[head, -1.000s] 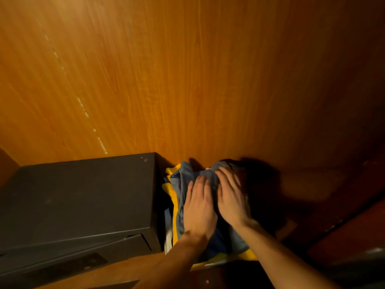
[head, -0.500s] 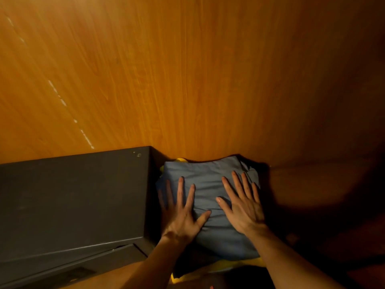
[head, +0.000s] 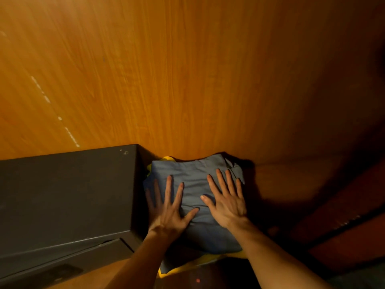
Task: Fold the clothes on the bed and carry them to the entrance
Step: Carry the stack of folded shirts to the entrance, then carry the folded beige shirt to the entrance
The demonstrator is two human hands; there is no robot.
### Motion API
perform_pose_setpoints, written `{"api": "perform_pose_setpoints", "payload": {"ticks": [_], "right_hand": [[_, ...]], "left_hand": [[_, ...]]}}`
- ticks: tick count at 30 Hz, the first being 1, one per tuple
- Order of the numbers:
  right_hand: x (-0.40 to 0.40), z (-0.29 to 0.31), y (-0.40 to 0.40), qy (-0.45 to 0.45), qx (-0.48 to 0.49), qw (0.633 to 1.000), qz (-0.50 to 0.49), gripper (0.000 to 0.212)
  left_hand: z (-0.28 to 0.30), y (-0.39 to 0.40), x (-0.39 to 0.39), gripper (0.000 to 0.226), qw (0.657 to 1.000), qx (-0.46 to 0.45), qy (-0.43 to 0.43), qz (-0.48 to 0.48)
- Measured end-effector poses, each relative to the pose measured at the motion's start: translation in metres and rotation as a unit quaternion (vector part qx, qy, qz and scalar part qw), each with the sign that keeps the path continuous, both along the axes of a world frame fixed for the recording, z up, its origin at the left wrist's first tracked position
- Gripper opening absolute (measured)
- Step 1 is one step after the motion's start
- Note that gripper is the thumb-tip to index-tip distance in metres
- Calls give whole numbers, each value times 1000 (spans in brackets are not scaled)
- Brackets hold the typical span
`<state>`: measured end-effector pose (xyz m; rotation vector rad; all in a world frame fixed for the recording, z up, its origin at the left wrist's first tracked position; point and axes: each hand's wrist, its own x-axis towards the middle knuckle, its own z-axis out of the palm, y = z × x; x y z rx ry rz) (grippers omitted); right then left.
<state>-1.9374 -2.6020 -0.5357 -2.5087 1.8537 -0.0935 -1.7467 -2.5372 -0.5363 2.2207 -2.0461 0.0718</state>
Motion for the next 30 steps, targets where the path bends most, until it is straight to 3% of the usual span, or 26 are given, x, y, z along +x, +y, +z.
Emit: {"api": "perform_pose_setpoints", "payload": {"ticks": [8, 14, 20, 24, 30], "right_hand": [[8, 55, 23, -24, -24, 999, -14, 86], [13, 141, 29, -15, -37, 999, -4, 93], [25, 283, 36, -6, -60, 998, 15, 73], [50, 401, 52, 3, -58, 998, 31, 71], [78, 577, 81, 0, -35, 998, 44, 68]], "left_hand": [[52, 6, -25, 77, 999, 1, -6, -34], [128, 15, -17, 77, 999, 36, -24, -17], [261, 39, 0, 80, 1000, 20, 4, 9], [377, 57, 18, 87, 998, 32, 52, 10], [564, 83, 40, 85, 999, 33, 7, 18]]}}
